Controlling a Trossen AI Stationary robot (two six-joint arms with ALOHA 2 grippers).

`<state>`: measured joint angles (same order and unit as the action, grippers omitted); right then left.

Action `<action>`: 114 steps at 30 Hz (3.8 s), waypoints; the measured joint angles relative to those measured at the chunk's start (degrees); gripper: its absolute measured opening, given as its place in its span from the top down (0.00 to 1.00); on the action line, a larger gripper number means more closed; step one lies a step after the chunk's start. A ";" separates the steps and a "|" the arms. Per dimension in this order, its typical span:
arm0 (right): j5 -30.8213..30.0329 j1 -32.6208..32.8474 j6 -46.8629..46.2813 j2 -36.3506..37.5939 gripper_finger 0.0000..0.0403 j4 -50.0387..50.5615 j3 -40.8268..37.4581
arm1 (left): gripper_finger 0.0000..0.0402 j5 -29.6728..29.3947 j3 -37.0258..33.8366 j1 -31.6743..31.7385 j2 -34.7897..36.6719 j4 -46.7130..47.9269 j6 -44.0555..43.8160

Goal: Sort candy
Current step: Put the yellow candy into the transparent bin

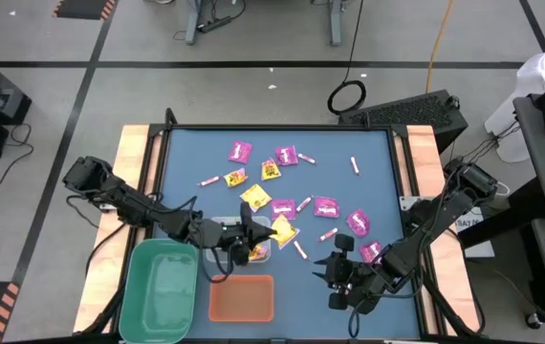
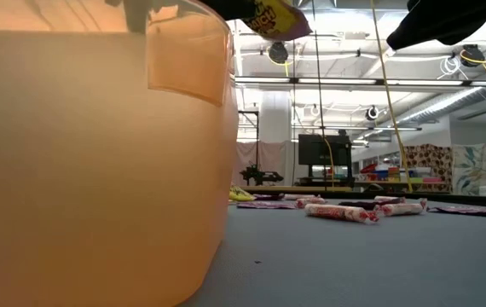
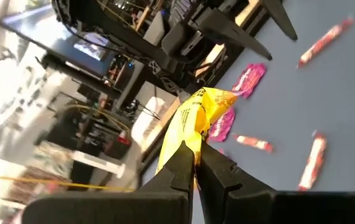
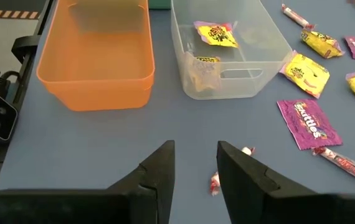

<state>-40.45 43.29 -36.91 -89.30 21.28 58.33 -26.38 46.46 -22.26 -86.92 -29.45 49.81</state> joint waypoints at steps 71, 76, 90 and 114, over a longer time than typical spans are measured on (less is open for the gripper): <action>22.03 -37.73 42.07 -0.02 0.73 -12.27 0.00 | 0.70 9.83 -0.20 4.73 7.89 49.69 -82.01; 27.95 -46.56 42.21 -0.02 0.73 -14.65 0.00 | 0.59 3.72 -0.20 4.67 7.83 49.69 -81.95; 44.36 -65.42 22.69 -11.26 0.73 -20.29 0.02 | 0.58 3.57 -0.20 4.61 7.81 46.54 -81.99; 43.02 -65.13 20.10 -24.39 0.49 -18.60 8.59 | 0.58 3.33 -0.17 4.63 7.83 41.99 -77.81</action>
<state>2.58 -21.84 -16.81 -113.69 2.68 66.92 -23.05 46.28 -17.63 -79.09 12.53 -28.01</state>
